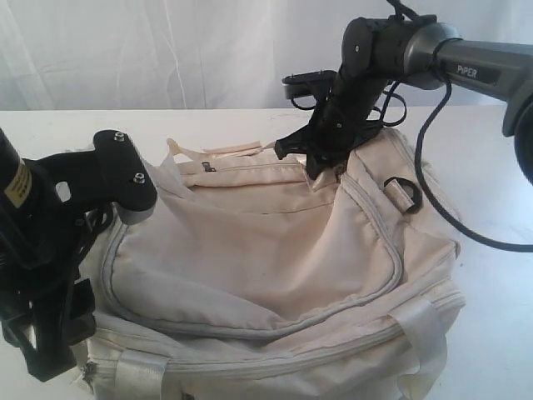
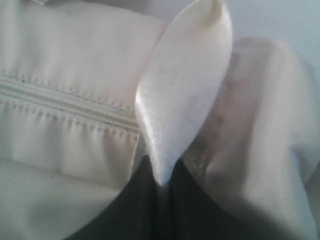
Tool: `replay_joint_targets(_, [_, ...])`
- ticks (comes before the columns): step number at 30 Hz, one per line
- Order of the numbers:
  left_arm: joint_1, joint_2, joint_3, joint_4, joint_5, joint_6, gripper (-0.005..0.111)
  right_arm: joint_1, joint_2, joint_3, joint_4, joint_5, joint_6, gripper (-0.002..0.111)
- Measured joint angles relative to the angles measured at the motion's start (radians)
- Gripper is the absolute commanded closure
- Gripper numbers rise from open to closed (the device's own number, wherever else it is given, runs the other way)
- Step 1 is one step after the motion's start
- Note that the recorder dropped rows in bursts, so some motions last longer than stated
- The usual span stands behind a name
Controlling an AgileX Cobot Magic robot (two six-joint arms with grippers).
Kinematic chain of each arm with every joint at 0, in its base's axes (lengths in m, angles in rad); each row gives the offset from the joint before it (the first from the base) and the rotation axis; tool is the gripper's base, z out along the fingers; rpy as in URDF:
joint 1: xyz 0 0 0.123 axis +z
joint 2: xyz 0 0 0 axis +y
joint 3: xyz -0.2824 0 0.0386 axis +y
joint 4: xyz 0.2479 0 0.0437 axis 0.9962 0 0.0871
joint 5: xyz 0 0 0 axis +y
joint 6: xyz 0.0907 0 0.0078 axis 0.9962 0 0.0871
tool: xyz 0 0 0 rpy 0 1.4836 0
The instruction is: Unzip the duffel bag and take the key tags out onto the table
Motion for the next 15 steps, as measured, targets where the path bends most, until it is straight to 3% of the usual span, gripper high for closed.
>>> replay_joint_targets(15, [0.000, 0.000, 0.000, 0.000, -0.002, 0.000, 0.047, 0.004, -0.231, -0.064, 0.007, -0.018, 0.003, 0.108])
